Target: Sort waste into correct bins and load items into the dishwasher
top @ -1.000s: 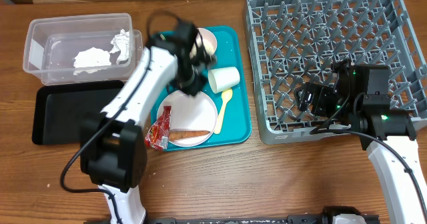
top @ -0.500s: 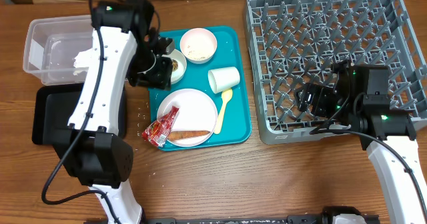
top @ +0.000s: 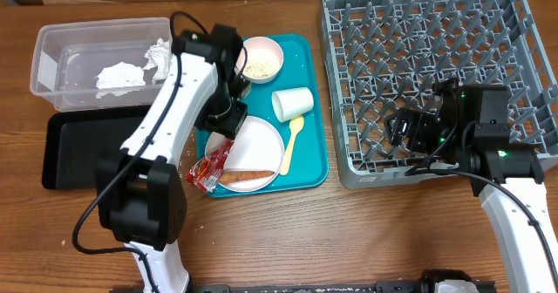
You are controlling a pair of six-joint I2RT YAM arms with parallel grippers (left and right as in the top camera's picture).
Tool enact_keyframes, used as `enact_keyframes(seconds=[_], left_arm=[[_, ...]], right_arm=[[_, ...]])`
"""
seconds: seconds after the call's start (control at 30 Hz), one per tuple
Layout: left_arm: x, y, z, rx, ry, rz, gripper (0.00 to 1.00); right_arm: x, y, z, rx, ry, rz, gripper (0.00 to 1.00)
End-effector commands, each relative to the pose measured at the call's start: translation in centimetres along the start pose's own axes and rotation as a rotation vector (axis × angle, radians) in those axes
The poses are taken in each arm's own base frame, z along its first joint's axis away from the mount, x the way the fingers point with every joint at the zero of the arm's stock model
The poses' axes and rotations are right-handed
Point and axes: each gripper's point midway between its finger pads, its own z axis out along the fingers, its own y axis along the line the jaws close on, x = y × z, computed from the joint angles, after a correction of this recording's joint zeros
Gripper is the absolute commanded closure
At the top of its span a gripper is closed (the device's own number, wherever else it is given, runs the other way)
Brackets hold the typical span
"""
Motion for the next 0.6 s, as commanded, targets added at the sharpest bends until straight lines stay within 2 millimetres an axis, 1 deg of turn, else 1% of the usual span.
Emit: enact_keyframes(seconds=[0.0, 0.07, 0.2, 0.33, 0.37, 0.4, 0.43, 0.47, 0.5, 0.57], left_arm=[[0.7, 1.1, 2.8, -0.047, 0.023, -0.012, 0.48], [0.7, 1.0, 4.1, -0.048, 0.018, 0.004, 0.5], [0.4, 0.8, 6.4, -0.043, -0.002, 0.026, 0.5], [0.6, 0.5, 8.2, -0.031, -0.008, 0.034, 0.5], [0.7, 0.5, 8.6, -0.031, -0.008, 0.034, 0.52], [0.8, 0.5, 8.8, -0.032, -0.008, 0.034, 0.56], [0.8, 0.5, 9.0, -0.032, -0.01, 0.034, 0.66], [0.8, 0.5, 9.2, -0.032, -0.012, 0.033, 0.79], [0.7, 0.5, 9.2, -0.033, -0.014, 0.033, 0.96], [0.4, 0.5, 9.1, -0.034, -0.027, 0.032, 0.96]], right_arm=[[-1.0, 0.3, -0.6, -0.006, -0.028, -0.01, 0.0], [-1.0, 0.3, -0.6, -0.006, -0.028, -0.01, 0.0], [-1.0, 0.3, -0.6, -0.006, -0.029, -0.011, 0.0], [-1.0, 0.3, -0.6, -0.006, -0.028, -0.01, 0.0], [-1.0, 0.3, -0.6, -0.006, -0.028, -0.01, 0.0], [-1.0, 0.3, -0.6, -0.006, -0.029, -0.01, 0.0], [-1.0, 0.3, -0.6, -0.006, -0.029, -0.011, 0.0], [-1.0, 0.3, -0.6, -0.006, -0.03, -0.011, 0.0], [-1.0, 0.3, -0.6, -0.007, -0.031, -0.011, 0.0], [-1.1, 0.3, -0.6, -0.007, -0.031, -0.011, 0.0]])
